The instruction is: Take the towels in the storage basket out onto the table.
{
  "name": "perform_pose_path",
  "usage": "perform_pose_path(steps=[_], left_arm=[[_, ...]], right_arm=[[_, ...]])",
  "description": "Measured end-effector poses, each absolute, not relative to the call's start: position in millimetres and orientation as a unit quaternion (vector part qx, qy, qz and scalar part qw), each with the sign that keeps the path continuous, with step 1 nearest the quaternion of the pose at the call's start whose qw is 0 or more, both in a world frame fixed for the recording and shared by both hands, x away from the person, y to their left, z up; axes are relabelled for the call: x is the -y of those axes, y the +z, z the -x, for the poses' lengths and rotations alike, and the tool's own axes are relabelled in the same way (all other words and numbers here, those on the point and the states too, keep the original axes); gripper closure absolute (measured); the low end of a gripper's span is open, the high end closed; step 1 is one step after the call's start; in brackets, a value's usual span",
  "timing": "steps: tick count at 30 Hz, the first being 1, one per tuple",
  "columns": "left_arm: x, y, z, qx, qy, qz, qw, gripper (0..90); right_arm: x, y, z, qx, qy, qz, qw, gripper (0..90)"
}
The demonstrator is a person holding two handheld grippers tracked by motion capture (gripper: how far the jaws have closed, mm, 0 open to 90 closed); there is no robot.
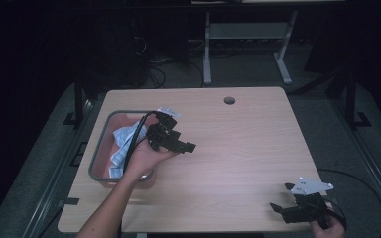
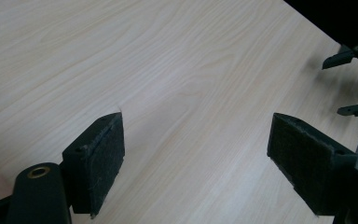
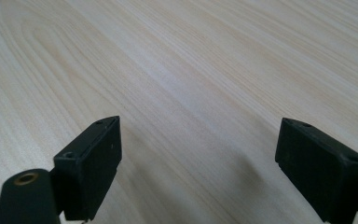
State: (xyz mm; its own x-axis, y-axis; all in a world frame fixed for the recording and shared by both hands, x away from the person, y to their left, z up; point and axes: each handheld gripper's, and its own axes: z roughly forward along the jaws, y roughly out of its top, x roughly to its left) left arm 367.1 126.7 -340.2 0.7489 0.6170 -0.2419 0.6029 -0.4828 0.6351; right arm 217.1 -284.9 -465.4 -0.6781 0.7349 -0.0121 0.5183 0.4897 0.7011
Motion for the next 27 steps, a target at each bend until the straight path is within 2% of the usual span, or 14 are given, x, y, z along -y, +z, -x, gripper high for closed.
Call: perform_pose_path(steps=[27], left_arm=[[-216,-330,-372,-0.439,0.045,-0.821,0.363,19.0]], right_arm=[[285,-465,-217,-0.851,0.341,-0.365,0.161,13.8]])
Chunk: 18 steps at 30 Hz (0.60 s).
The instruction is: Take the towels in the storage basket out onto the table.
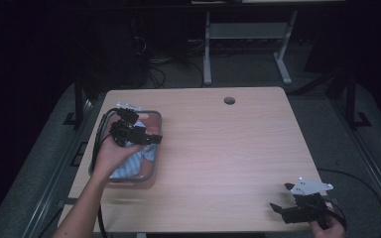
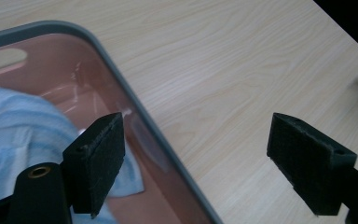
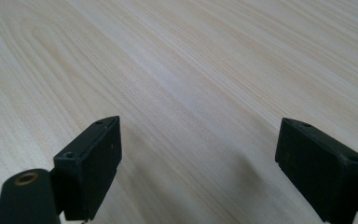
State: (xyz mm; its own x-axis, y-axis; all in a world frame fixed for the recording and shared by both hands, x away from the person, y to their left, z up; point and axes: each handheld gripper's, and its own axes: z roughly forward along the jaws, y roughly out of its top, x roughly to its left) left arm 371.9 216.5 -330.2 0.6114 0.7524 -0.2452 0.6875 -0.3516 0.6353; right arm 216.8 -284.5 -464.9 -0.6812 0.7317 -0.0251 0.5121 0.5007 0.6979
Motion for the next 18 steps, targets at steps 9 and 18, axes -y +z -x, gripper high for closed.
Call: perform_pose_path(steps=[9,18], left_arm=[[-241,-334,-371,-0.463,0.053,-0.809,0.357,19.0],[-264,-346,-374,-0.498,0.059,-0.793,0.346,19.0]], right_arm=[[284,-465,-216,-0.852,0.341,-0.364,0.162,13.8],[284,-464,-216,-0.852,0.341,-0.364,0.162,13.9]])
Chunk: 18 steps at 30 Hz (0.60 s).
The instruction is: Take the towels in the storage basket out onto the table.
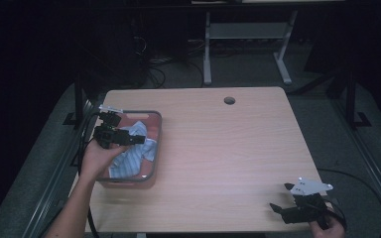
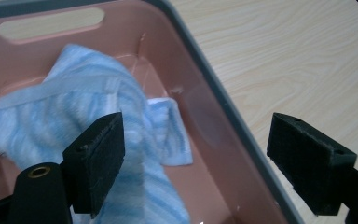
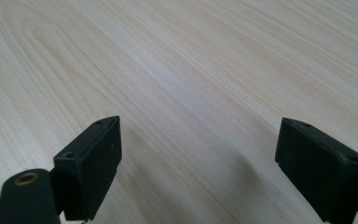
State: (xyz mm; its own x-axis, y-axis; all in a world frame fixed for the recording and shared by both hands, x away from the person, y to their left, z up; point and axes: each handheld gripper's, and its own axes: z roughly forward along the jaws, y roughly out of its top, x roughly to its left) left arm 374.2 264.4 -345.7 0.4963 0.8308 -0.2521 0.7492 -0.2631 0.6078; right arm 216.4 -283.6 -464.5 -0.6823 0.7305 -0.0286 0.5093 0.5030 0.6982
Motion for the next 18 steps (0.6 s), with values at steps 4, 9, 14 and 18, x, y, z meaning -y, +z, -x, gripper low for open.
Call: perform_pose_path(steps=[4,9,14,18], left_arm=[[-270,-350,-375,-0.509,0.062,-0.790,0.337,19.0],[-276,-359,-378,-0.525,0.060,-0.784,0.328,19.1],[-276,-365,-381,-0.533,0.062,-0.784,0.312,19.3],[-275,-371,-385,-0.543,0.059,-0.785,0.292,19.6]], right_arm=[[283,-465,-216,-0.852,0.340,-0.365,0.161,13.8],[283,-464,-216,-0.851,0.341,-0.365,0.161,13.8],[283,-465,-215,-0.852,0.341,-0.365,0.160,13.8],[282,-464,-215,-0.852,0.342,-0.362,0.162,13.8]])
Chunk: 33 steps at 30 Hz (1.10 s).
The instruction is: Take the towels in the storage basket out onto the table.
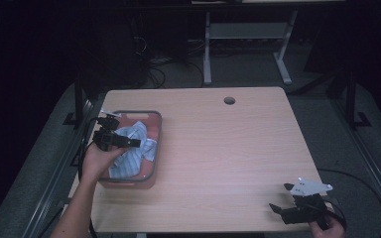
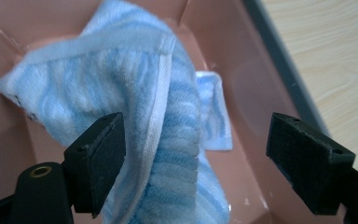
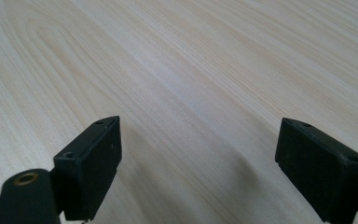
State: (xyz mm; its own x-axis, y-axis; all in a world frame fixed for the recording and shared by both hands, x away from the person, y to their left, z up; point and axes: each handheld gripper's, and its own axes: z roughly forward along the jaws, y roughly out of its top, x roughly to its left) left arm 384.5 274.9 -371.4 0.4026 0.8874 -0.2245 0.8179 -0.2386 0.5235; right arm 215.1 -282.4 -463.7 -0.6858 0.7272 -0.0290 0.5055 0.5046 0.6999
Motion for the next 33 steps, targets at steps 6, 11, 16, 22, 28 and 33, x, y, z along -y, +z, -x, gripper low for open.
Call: perform_pose_path(steps=[6,11,16,22,28,33], left_arm=[[-271,-380,-389,-0.554,0.062,-0.789,0.258,20.9],[-263,-390,-393,-0.553,0.073,-0.803,0.211,24.0],[-258,-401,-399,-0.553,0.065,-0.813,0.171,30.7],[-255,-412,-406,-0.564,0.051,-0.815,0.124,39.7],[-247,-416,-406,-0.555,0.062,-0.824,0.094,50.3],[-246,-416,-406,-0.557,0.063,-0.823,0.091,53.9]], right_arm=[[282,-464,-215,-0.853,0.342,-0.360,0.161,13.8],[281,-464,-215,-0.854,0.342,-0.357,0.162,13.8],[280,-464,-214,-0.854,0.343,-0.358,0.160,13.8],[280,-465,-215,-0.853,0.344,-0.358,0.160,13.9],[276,-464,-215,-0.857,0.342,-0.351,0.162,13.8],[276,-464,-215,-0.856,0.342,-0.352,0.163,13.9]])
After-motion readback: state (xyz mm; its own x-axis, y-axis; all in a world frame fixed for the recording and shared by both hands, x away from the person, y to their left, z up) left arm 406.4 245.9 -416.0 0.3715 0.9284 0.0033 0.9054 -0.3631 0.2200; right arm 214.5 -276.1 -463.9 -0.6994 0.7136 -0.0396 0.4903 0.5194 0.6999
